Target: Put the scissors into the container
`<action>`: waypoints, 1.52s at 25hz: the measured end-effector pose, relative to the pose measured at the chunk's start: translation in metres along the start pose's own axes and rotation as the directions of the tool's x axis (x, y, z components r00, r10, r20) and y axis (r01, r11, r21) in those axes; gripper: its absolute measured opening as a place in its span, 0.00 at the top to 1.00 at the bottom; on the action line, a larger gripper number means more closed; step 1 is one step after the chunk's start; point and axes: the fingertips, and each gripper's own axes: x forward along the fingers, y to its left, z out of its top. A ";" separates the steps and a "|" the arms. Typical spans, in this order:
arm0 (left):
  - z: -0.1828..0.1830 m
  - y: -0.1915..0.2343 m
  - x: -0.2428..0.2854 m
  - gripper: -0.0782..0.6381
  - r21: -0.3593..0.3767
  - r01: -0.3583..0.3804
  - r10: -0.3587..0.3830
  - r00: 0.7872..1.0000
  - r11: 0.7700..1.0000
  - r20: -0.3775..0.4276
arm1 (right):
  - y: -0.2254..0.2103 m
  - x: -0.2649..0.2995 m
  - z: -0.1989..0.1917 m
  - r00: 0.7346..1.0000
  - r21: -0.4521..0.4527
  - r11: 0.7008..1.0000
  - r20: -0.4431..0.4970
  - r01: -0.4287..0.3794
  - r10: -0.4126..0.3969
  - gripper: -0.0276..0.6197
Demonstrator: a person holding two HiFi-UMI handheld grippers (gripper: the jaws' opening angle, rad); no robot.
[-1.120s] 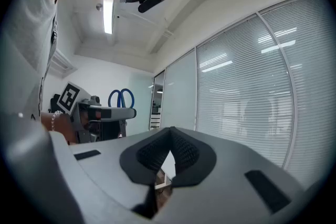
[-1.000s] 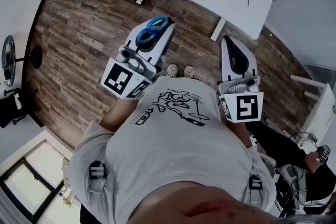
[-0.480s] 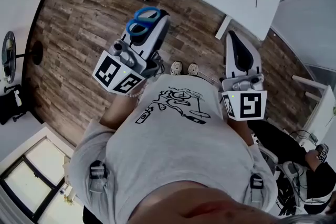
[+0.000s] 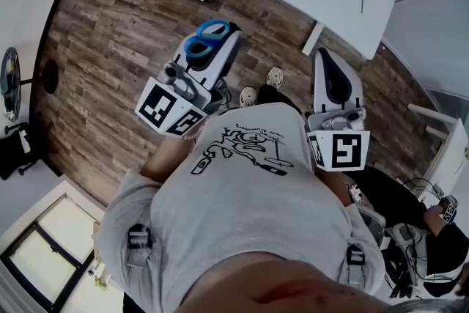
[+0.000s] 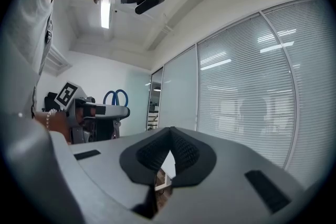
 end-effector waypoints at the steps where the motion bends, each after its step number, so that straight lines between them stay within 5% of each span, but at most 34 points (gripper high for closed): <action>1: -0.002 0.002 0.003 0.83 0.002 0.002 -0.002 1.000 1.000 -0.005 | -0.003 0.002 -0.001 1.000 0.002 1.000 0.000 0.006 -0.006 0.95; 13: -0.014 0.018 0.063 0.83 0.054 0.021 -0.020 0.999 0.998 -0.032 | -0.051 0.031 -0.006 0.999 0.021 0.999 0.024 0.031 -0.032 0.95; 38: -0.032 0.086 0.261 0.83 0.088 -0.025 0.032 0.997 0.996 -0.070 | -0.230 0.149 -0.019 1.000 0.042 0.999 0.015 -0.020 0.020 0.95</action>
